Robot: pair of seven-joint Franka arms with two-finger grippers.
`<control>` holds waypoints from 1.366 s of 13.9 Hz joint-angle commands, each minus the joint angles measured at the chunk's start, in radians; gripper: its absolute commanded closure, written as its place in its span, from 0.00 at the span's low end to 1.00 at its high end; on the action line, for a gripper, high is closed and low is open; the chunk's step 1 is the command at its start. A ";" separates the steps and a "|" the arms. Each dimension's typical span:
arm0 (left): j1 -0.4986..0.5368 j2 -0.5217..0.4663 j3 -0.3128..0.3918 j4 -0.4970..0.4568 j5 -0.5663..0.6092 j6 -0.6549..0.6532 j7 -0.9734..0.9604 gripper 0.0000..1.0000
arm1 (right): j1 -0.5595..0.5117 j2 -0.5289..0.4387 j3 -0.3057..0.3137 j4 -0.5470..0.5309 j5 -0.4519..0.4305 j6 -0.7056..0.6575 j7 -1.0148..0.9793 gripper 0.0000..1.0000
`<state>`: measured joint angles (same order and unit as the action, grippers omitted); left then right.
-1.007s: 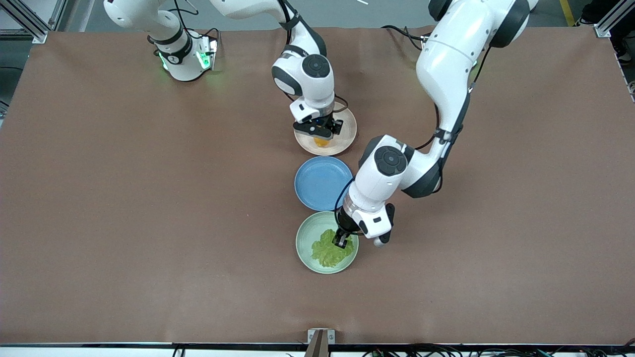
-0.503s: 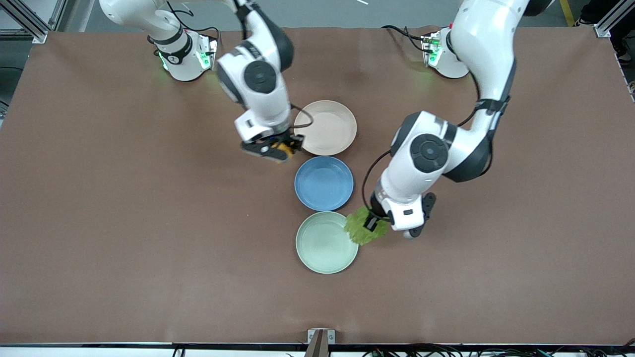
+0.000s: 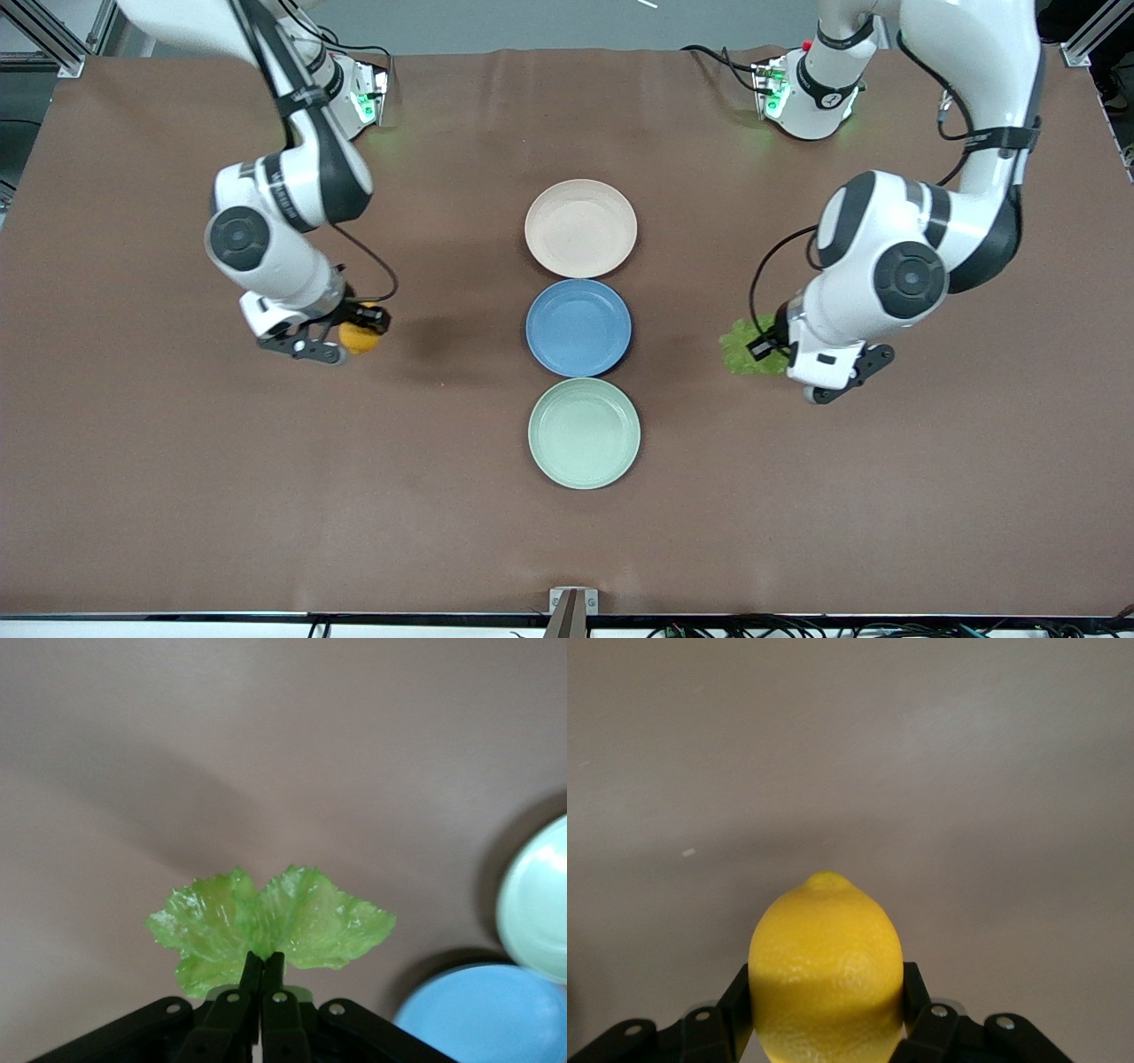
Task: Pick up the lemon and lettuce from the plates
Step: 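Lift the lemon with the right gripper while the left gripper lifts lettuce, then lower both items onto the table and open both grippers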
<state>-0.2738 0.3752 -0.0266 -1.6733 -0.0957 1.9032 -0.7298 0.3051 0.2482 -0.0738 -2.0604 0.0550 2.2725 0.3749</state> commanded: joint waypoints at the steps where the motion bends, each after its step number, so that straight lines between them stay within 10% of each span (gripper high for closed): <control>1: 0.062 -0.045 -0.004 -0.083 0.033 0.003 0.149 1.00 | -0.154 0.026 0.026 -0.050 -0.001 0.082 -0.225 1.00; 10: 0.206 0.048 -0.004 -0.192 0.059 0.278 0.472 0.98 | -0.334 0.204 0.032 -0.035 0.000 0.263 -0.491 0.98; 12: 0.228 0.059 -0.004 -0.239 0.059 0.359 0.477 0.98 | -0.334 0.207 0.031 -0.021 0.000 0.259 -0.507 0.67; 13: 0.229 0.060 -0.004 -0.262 0.059 0.390 0.495 0.98 | -0.336 0.207 0.031 -0.015 0.002 0.254 -0.533 0.14; 15: 0.237 0.074 -0.004 -0.296 0.059 0.463 0.515 0.96 | -0.337 0.204 0.031 0.025 0.000 0.213 -0.542 0.00; 16: 0.238 0.073 -0.004 -0.302 0.057 0.477 0.515 0.89 | -0.336 0.200 0.031 0.069 0.000 0.138 -0.541 0.00; 18: 0.237 0.048 -0.006 -0.301 0.059 0.456 0.518 0.16 | -0.336 0.191 0.031 0.193 0.000 -0.070 -0.538 0.00; 19: 0.235 0.024 -0.006 -0.295 0.059 0.420 0.526 0.08 | -0.336 0.186 0.031 0.260 0.000 -0.193 -0.533 0.00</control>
<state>-0.0428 0.4594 -0.0253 -1.9533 -0.0551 2.3567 -0.2198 -0.0109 0.4518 -0.0587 -1.9145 0.0551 2.2615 -0.1484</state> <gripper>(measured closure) 0.833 0.000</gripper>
